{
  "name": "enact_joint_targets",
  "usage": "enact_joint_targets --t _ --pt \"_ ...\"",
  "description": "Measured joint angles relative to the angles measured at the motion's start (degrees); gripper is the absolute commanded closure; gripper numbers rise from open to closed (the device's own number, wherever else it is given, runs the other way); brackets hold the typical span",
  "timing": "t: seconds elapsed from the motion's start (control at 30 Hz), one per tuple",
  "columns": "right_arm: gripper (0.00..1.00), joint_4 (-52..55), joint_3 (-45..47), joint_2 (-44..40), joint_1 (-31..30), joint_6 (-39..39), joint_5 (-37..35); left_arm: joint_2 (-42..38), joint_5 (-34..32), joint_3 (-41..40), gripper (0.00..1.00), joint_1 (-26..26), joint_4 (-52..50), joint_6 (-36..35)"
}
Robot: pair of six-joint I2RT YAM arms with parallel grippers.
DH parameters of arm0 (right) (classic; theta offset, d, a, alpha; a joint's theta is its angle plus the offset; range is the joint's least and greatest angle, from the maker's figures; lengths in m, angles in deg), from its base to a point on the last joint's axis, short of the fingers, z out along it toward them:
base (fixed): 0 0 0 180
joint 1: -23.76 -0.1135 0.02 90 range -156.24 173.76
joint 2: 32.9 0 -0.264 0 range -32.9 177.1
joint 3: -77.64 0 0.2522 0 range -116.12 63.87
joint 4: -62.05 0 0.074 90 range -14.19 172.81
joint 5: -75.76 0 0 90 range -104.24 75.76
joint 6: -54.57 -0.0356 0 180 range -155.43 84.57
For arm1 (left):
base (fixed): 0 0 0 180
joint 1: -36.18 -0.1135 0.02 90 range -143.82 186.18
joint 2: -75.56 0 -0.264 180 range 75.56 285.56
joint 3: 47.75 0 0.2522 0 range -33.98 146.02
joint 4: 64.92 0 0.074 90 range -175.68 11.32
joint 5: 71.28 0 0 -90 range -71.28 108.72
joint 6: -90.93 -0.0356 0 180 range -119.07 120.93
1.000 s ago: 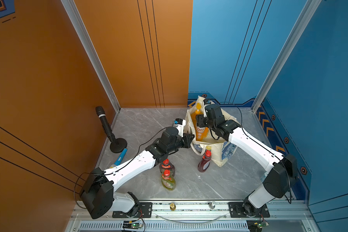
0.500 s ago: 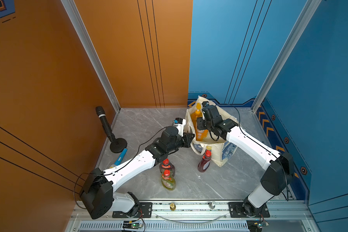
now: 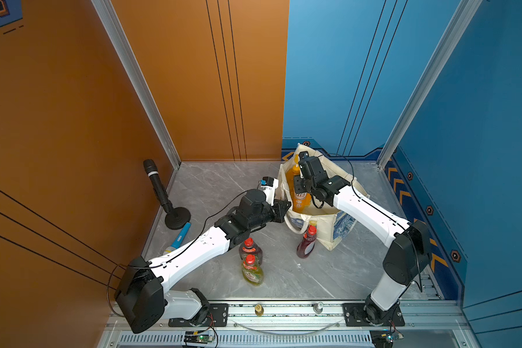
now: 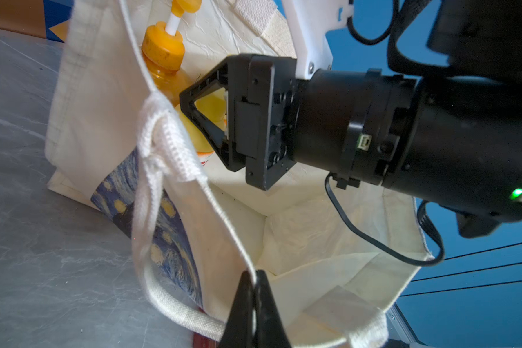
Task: Pack dish soap into the shopping bag
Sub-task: Place the bottle of dish soap in the shopping bag.
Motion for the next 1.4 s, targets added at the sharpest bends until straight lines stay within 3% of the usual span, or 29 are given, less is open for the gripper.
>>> enact_joint_targets --t 0.23,0.43,0.87,1.03,1.4 --pt "0.65 0.0 0.0 0.0 0.0 0.3 -1.0 -0.2 -0.1 1.5 1.00 0.0 -1.1 -0.3" --pt "0.57 0.0 0.0 0.0 -0.1 0.3 -1.0 -0.3 -0.9 1.5 0.98 0.1 -1.6 -0.4" --pt "0.30 1.8 0.0 -0.8 -0.9 0.1 -1.0 -0.5 -1.2 0.8 0.70 0.1 0.5 0.0" --pt "0.24 4.0 0.0 -3.1 -1.0 -0.5 -1.0 -1.0 -1.2 0.8 0.61 0.1 1.2 0.1" --pt "0.15 11.9 -0.1 -10.7 -4.5 -5.1 -4.3 -1.9 -1.2 -0.2 0.29 0.1 1.5 0.6"
